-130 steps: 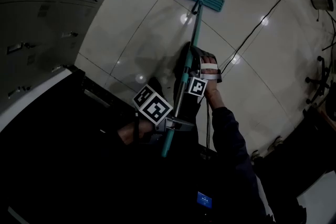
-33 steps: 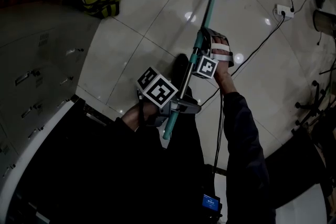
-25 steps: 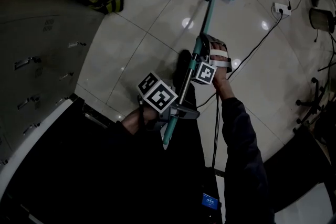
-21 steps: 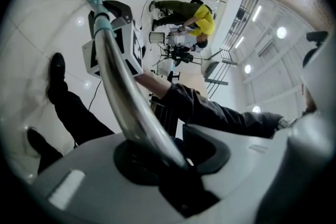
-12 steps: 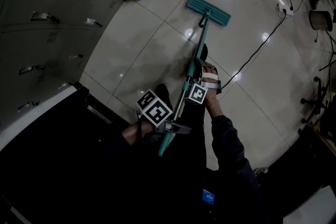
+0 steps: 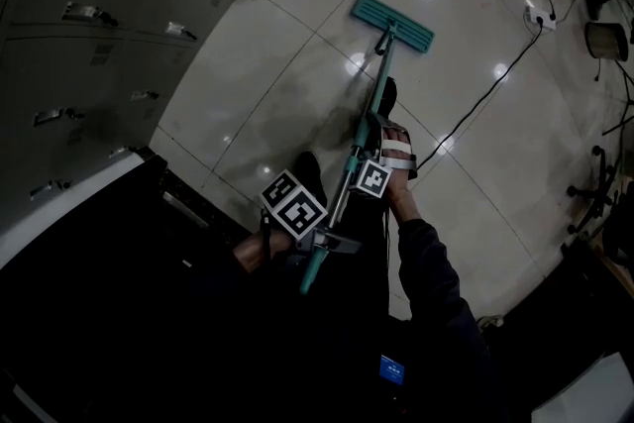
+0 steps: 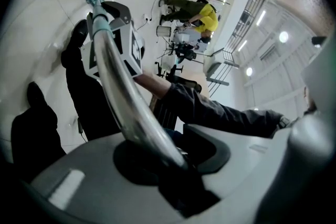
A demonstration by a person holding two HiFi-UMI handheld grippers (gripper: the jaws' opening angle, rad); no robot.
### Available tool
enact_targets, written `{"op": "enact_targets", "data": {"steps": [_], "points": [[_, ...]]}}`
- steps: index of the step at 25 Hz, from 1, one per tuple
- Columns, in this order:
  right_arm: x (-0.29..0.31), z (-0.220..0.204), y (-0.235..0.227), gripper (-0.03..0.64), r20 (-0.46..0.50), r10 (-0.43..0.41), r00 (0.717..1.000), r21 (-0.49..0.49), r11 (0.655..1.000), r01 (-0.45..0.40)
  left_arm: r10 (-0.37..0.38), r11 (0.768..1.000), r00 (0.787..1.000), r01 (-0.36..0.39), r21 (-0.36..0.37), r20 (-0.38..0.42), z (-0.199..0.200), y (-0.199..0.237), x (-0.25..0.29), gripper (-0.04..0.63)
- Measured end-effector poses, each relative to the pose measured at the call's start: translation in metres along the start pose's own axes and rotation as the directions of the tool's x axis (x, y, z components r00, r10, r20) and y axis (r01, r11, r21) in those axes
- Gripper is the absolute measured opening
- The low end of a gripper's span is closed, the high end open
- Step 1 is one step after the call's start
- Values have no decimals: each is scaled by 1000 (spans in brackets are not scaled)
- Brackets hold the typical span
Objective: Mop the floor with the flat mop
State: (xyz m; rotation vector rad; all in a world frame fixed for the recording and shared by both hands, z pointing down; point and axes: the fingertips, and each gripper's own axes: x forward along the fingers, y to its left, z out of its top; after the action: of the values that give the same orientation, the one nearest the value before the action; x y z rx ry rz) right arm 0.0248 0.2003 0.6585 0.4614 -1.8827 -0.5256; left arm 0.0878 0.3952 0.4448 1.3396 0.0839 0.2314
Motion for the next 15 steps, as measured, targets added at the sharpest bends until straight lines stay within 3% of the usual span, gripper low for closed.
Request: {"op": "enact_targets", "data": {"steps": [7,15], "points": [[33,-23,-44,143,-5,9,1000,13,1000,-9,1,1000,1000,-1,-14,-5,62,-9,-1,152],[94,-65,-155,143,8,14,1000,5,1000,-14,-5,1000,1000,5,-22,-2,192,-42,-1,153]]}}
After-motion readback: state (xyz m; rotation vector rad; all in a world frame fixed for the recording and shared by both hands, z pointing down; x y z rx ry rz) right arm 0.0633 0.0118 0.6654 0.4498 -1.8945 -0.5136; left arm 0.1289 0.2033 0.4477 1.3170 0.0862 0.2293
